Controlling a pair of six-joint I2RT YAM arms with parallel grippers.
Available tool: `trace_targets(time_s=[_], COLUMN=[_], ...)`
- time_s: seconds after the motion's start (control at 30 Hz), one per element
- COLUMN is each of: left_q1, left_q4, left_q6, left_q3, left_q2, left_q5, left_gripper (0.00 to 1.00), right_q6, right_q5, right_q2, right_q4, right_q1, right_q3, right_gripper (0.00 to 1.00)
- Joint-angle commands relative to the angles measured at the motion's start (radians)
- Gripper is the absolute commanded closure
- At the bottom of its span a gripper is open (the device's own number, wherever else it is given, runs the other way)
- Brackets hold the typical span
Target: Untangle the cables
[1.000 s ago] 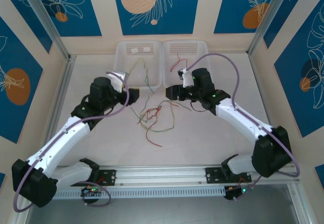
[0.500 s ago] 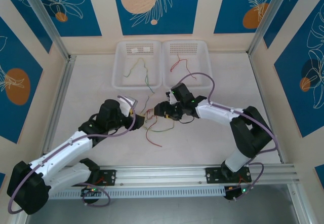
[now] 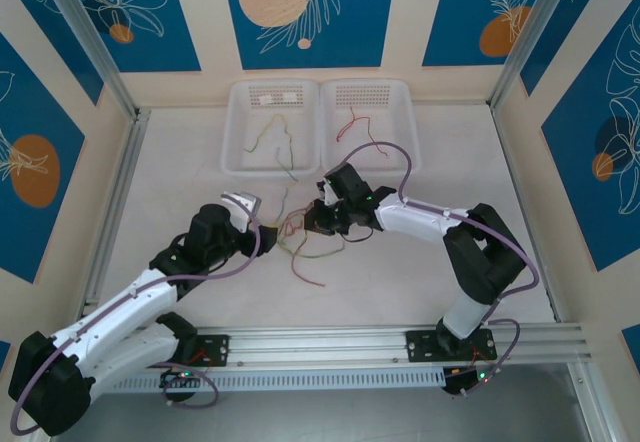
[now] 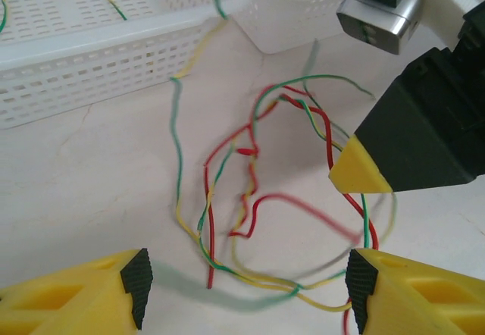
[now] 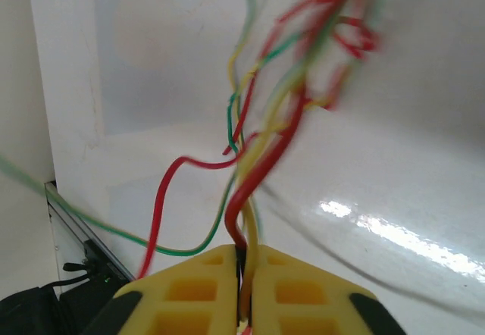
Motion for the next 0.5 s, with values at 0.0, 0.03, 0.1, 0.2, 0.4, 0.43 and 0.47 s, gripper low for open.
trace_targets(time_s=[0.0, 0.03, 0.1, 0.2, 0.4, 0.43, 0.47], left_q1=[-0.009, -0.009, -0.009, -0.009, -0.008, -0.009, -0.008], left_q4=[0.029, 0.030, 0.032, 0.031, 0.032, 0.033, 0.034], left_q6=[-0.012, -0.011, -0.007, -0.008, 0.001, 0.003, 0.005], left_q3=[0.007, 0.010, 0.017, 0.028, 0.038, 0.036, 0.036], left_q2=[-0.011, -0.009, -0.004, -0.001, 0.006, 0.009, 0.013], left_q5=[-0.041, -0.046, -0.047, -0.059, -0.059, -0.057, -0.056], left_gripper=[0.30, 0.30, 0.30, 0.29, 0.28, 0.28, 0.28], right_q6=[-0.024, -0.026, -0.036, -0.070, -0.224, -0.251, -0.287], right_q5=[0.000, -0.001, 0.000, 0.003, -0.034, -0.050, -0.069], right_q2=[-0.029, -0.038, -0.063, -0.098, -0.182, -0.197, -0.214], right_q4=[-0.063, -0.068, -0.075, -0.119, -0.222, -0.230, -0.239], right_q1=[-0.002, -0.002, -0.001, 0.002, 0.002, 0.003, 0.002], right_q3=[0.024, 0.024, 0.025, 0.046, 0.108, 0.117, 0.125], right_gripper=[0.98, 0.99, 1.00, 1.00, 1.00, 1.00, 1.00])
